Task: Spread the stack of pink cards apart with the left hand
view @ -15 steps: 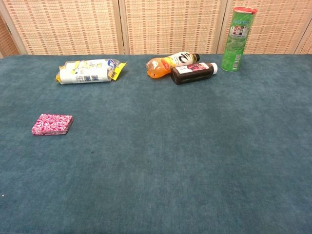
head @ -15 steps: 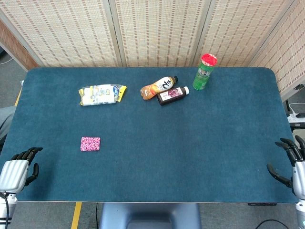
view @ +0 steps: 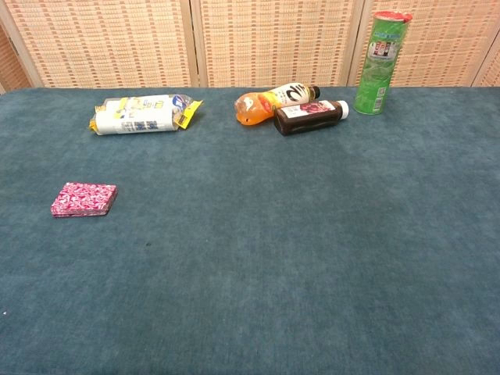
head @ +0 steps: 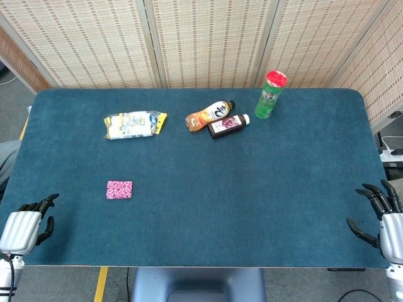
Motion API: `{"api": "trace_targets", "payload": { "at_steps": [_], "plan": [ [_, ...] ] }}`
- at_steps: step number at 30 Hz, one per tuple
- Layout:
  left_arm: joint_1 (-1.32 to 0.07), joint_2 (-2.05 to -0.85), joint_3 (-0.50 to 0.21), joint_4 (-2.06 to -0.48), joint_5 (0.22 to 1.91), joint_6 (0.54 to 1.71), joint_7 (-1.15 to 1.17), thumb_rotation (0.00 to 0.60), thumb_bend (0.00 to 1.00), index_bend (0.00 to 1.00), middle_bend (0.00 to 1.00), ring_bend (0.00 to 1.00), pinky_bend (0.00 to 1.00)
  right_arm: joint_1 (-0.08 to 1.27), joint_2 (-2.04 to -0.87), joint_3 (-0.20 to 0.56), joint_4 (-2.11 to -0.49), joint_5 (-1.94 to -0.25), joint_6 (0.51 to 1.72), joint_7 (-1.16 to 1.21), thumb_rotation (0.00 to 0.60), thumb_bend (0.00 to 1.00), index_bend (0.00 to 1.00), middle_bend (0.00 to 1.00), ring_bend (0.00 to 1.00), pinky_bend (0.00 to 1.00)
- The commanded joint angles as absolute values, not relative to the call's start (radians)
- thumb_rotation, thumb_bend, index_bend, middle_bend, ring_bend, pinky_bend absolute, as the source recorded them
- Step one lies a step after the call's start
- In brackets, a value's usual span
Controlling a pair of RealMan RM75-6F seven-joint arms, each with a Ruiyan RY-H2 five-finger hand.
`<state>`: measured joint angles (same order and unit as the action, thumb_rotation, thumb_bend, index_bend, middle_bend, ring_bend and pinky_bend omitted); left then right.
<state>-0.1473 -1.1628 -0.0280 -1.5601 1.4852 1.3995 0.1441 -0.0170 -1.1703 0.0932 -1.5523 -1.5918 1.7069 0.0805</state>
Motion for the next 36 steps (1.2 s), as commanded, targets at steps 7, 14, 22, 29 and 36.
{"api": "trace_targets", "payload": {
  "at_steps": [7, 14, 22, 29, 36],
  "plan": [
    [-0.333, -1.210, -0.043, -1.498, 1.607, 1.226, 0.155, 0.600, 0.36, 0.24, 1.00, 1.00, 1.00, -0.014, -1.184, 0.099, -1.526, -1.603, 1.719, 0.107, 0.600, 0.15, 0.28, 0.21, 0.07, 0.37],
    [-0.404, -1.261, -0.080, -1.609, 1.481, 1.091, 0.262, 0.600, 0.36, 0.25, 1.00, 1.00, 1.00, -0.025, -1.169, 0.085, -1.520, -1.626, 1.738, 0.142, 0.600, 0.15, 0.28, 0.21, 0.07, 0.37],
    [-0.461, -1.387, -0.152, -1.614, 1.219, 1.040, 0.455, 0.600, 0.36, 0.21, 1.00, 1.00, 1.00, -0.020, -1.163, 0.084, -1.522, -1.620, 1.720, 0.145, 0.600, 0.15, 0.28, 0.21, 0.07, 0.37],
    [-0.497, -1.497, -0.190, -1.619, 1.015, 1.107, 0.664, 0.600, 0.36, 0.20, 1.00, 1.00, 1.00, -0.021, -1.159, 0.077, -1.526, -1.625, 1.716, 0.140, 0.600, 0.15, 0.28, 0.21, 0.07, 0.37],
    [-0.532, -1.560, -0.204, -1.621, 0.896, 1.165, 0.771, 0.600, 0.36, 0.20, 1.00, 1.00, 1.00, -0.020, -1.155, 0.075, -1.530, -1.623, 1.708, 0.139, 0.600, 0.15, 0.28, 0.21, 0.07, 0.37]
  ]
}}
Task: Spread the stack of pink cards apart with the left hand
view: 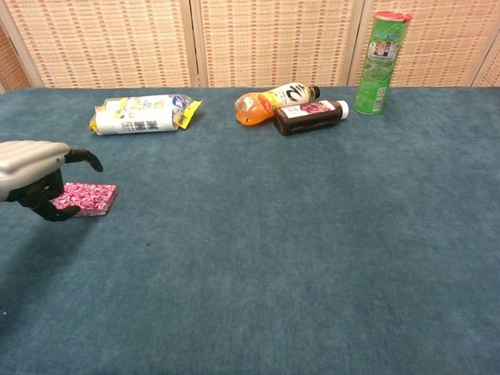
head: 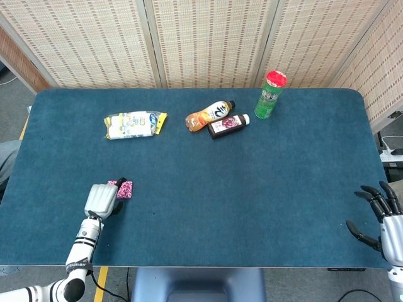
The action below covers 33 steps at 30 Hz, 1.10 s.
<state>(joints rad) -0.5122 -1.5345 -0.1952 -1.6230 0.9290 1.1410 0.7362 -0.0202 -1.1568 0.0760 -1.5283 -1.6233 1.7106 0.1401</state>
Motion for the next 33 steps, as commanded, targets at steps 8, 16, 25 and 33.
{"api": "trace_targets", "payload": {
  "at_steps": [8, 16, 25, 33],
  "plan": [
    [-0.567, -1.580, -0.199, -1.625, 0.787, 1.187, 0.854, 0.600, 0.36, 0.19, 1.00, 1.00, 1.00, -0.019, -1.150, 0.075, -1.534, -1.620, 1.704, 0.144, 0.600, 0.15, 0.28, 0.21, 0.07, 0.37],
    [-0.595, -1.631, -0.202, -1.555, 0.719, 1.209, 0.878, 0.600, 0.36, 0.19, 1.00, 1.00, 1.00, -0.018, -1.147, 0.070, -1.536, -1.624, 1.697, 0.140, 0.600, 0.15, 0.28, 0.21, 0.07, 0.37],
    [-0.613, -1.659, -0.200, -1.509, 0.698, 1.221, 0.872, 0.600, 0.36, 0.19, 1.00, 1.00, 1.00, -0.017, -1.144, 0.067, -1.540, -1.623, 1.691, 0.137, 0.600, 0.15, 0.28, 0.21, 0.07, 0.37],
    [-0.622, -1.668, -0.200, -1.483, 0.673, 1.228, 0.877, 0.600, 0.35, 0.20, 1.00, 1.00, 1.00, -0.016, -1.142, 0.066, -1.541, -1.623, 1.689, 0.139, 0.600, 0.15, 0.28, 0.21, 0.07, 0.37]
  ]
}}
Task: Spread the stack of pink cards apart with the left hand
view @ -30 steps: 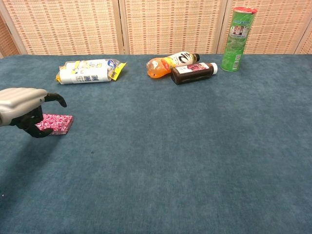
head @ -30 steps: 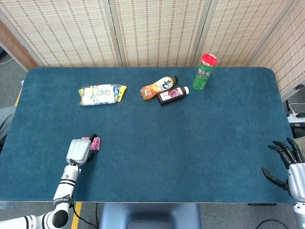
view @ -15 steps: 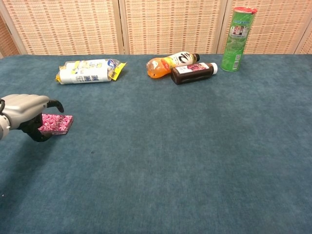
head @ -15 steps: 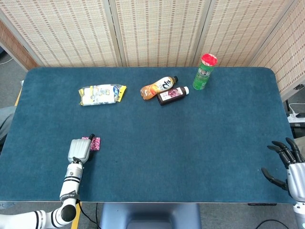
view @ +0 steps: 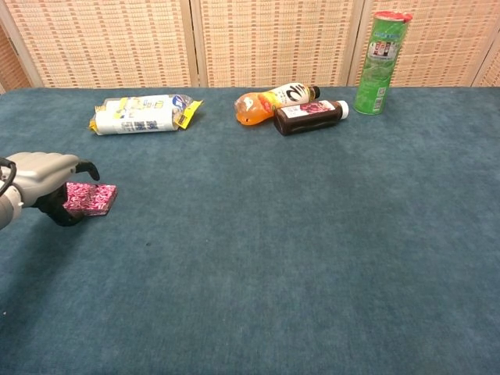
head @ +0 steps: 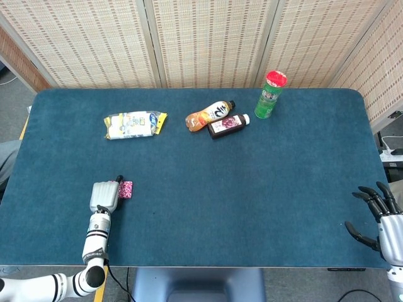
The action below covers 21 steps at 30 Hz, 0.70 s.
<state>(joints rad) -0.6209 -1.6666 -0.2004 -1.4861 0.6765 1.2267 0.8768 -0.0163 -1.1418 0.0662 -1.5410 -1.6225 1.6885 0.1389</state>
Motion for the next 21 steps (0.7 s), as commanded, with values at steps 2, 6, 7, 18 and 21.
{"api": "trace_targets", "payload": {
  "at_steps": [2, 6, 7, 18, 21],
  "plan": [
    [-0.623, -1.669, -0.200, -1.477, 0.668, 1.232, 0.879, 0.600, 0.35, 0.20, 1.00, 1.00, 1.00, -0.017, -1.142, 0.065, -1.541, -1.624, 1.689, 0.138, 0.600, 0.15, 0.28, 0.21, 0.07, 0.37],
    [-0.624, -1.671, -0.200, -1.471, 0.661, 1.239, 0.878, 0.600, 0.36, 0.22, 1.00, 1.00, 1.00, -0.016, -1.142, 0.065, -1.541, -1.623, 1.687, 0.137, 0.600, 0.15, 0.28, 0.21, 0.07, 0.37],
    [-0.625, -1.672, -0.200, -1.470, 0.660, 1.239, 0.879, 0.600, 0.36, 0.22, 1.00, 1.00, 1.00, -0.016, -1.142, 0.065, -1.542, -1.623, 1.686, 0.137, 0.600, 0.15, 0.28, 0.21, 0.07, 0.37],
    [-0.630, -1.681, -0.195, -1.454, 0.650, 1.238, 0.875, 0.600, 0.35, 0.25, 1.00, 1.00, 1.00, -0.015, -1.139, 0.061, -1.543, -1.626, 1.682, 0.136, 0.600, 0.15, 0.28, 0.21, 0.07, 0.37],
    [-0.628, -1.681, -0.193, -1.452, 0.667, 1.242, 0.859, 0.600, 0.35, 0.29, 1.00, 1.00, 1.00, -0.014, -1.139, 0.061, -1.544, -1.625, 1.680, 0.136, 0.600, 0.15, 0.28, 0.21, 0.07, 0.37]
  ]
}}
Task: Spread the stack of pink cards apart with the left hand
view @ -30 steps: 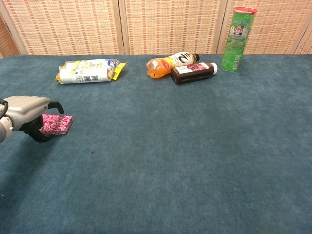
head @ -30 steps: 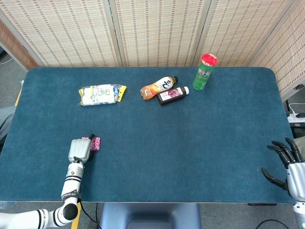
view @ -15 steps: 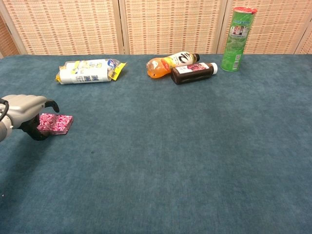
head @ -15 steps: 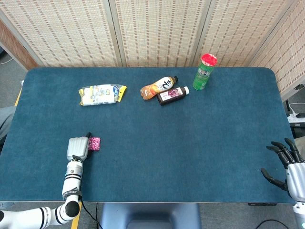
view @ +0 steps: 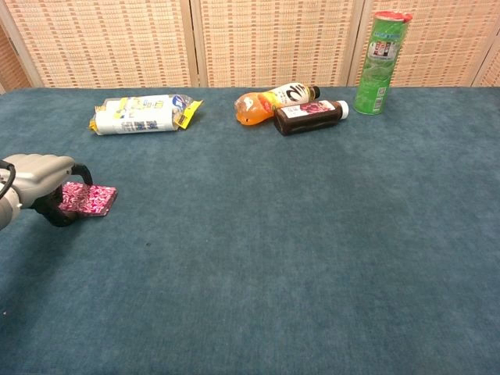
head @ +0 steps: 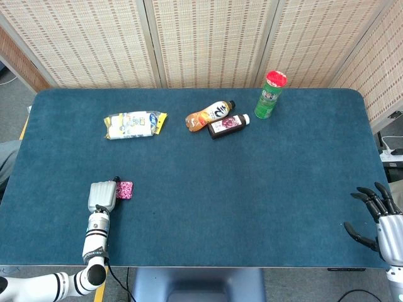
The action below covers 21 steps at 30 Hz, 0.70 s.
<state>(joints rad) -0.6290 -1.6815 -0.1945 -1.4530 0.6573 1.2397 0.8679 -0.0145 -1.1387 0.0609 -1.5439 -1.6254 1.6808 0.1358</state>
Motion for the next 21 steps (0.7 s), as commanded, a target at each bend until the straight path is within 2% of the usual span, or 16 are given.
{"api": "trace_targets", "payload": {
  "at_steps": [1, 5, 8, 14, 21],
  "plan": [
    [-0.626, -1.681, -0.192, -1.451, 0.675, 1.244, 0.851, 0.600, 0.35, 0.31, 1.00, 1.00, 1.00, -0.015, -1.138, 0.061, -1.544, -1.625, 1.680, 0.136, 0.600, 0.15, 0.28, 0.21, 0.07, 0.37],
    [-0.620, -1.670, -0.186, -1.463, 0.693, 1.247, 0.837, 0.600, 0.35, 0.40, 1.00, 1.00, 1.00, -0.015, -1.139, 0.061, -1.544, -1.624, 1.680, 0.135, 0.600, 0.15, 0.28, 0.21, 0.07, 0.37],
    [-0.615, -1.656, -0.181, -1.480, 0.701, 1.248, 0.830, 0.600, 0.35, 0.43, 1.00, 1.00, 1.00, -0.015, -1.139, 0.060, -1.545, -1.624, 1.679, 0.134, 0.600, 0.15, 0.28, 0.21, 0.07, 0.37],
    [-0.602, -1.609, -0.175, -1.524, 0.701, 1.234, 0.811, 0.600, 0.35, 0.46, 1.00, 1.00, 1.00, -0.014, -1.138, 0.059, -1.547, -1.623, 1.676, 0.132, 0.600, 0.15, 0.28, 0.21, 0.07, 0.37],
    [-0.564, -1.497, -0.148, -1.573, 0.731, 1.219, 0.756, 0.600, 0.35, 0.48, 1.00, 1.00, 1.00, -0.011, -1.138, 0.060, -1.550, -1.620, 1.668, 0.126, 0.600, 0.15, 0.28, 0.21, 0.07, 0.37]
  ]
}}
